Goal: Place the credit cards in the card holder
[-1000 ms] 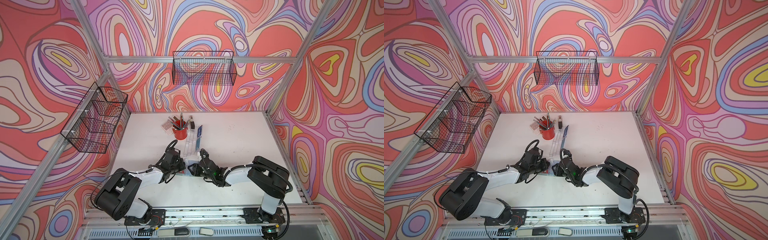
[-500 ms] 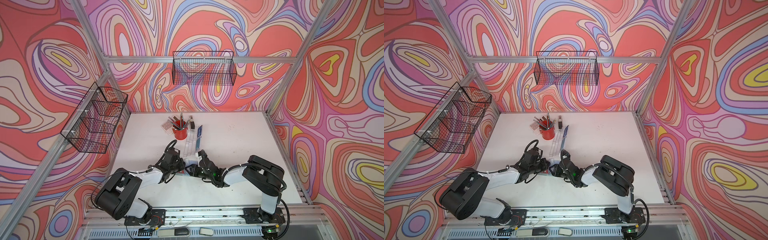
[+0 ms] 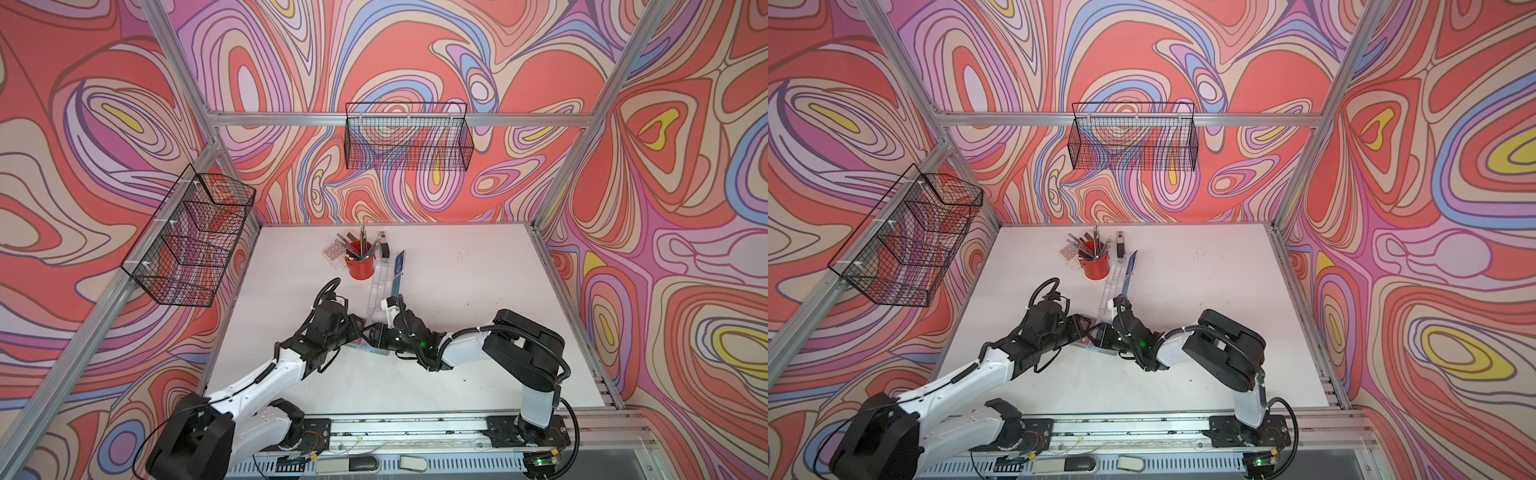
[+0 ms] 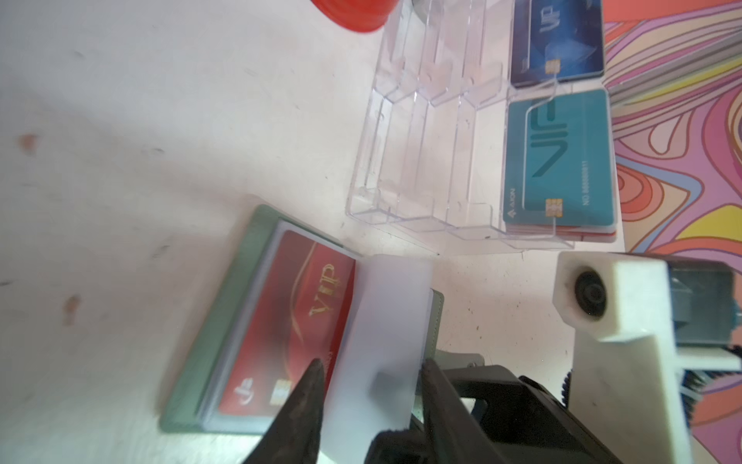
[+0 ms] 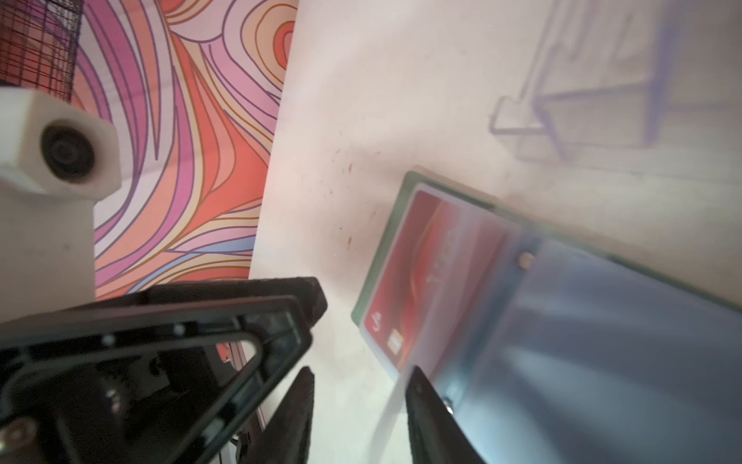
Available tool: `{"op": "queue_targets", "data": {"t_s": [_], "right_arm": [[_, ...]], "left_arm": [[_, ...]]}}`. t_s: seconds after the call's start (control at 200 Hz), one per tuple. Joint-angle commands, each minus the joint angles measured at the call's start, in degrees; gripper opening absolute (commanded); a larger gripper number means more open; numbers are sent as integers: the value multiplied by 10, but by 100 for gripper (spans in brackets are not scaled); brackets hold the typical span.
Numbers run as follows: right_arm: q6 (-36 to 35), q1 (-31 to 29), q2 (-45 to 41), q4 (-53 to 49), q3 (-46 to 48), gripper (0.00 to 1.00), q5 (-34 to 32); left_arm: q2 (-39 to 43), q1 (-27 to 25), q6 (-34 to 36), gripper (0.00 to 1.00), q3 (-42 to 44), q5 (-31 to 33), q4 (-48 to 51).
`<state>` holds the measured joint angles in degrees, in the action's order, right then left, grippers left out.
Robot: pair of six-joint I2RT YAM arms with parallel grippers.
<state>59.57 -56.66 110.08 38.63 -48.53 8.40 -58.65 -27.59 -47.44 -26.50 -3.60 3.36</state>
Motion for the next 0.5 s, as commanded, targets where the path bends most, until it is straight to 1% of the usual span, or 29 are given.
{"op": "queue_targets", "data": {"t_s": [0.0, 0.125, 0.22, 0.26, 0.35, 0.496], "right_arm": [[-13, -10, 31, -22, -36, 40, 1], [-17, -13, 66, -39, -73, 39, 1], [-17, -13, 90, -46, -96, 38, 3], [-17, -13, 97, -50, -102, 38, 3], [-23, -13, 96, -62, -107, 37, -3], [-42, -13, 53, -88, -92, 37, -23]], "left_arm": [[56, 20, 22, 53, 4, 76, 107], [90, 64, 30, 54, 28, 89, 138], [77, 99, 31, 51, 46, 86, 132], [64, 112, 31, 50, 56, 71, 122], [14, 124, 34, 46, 69, 38, 54], [-89, 124, 43, 31, 39, -3, 26]]}}
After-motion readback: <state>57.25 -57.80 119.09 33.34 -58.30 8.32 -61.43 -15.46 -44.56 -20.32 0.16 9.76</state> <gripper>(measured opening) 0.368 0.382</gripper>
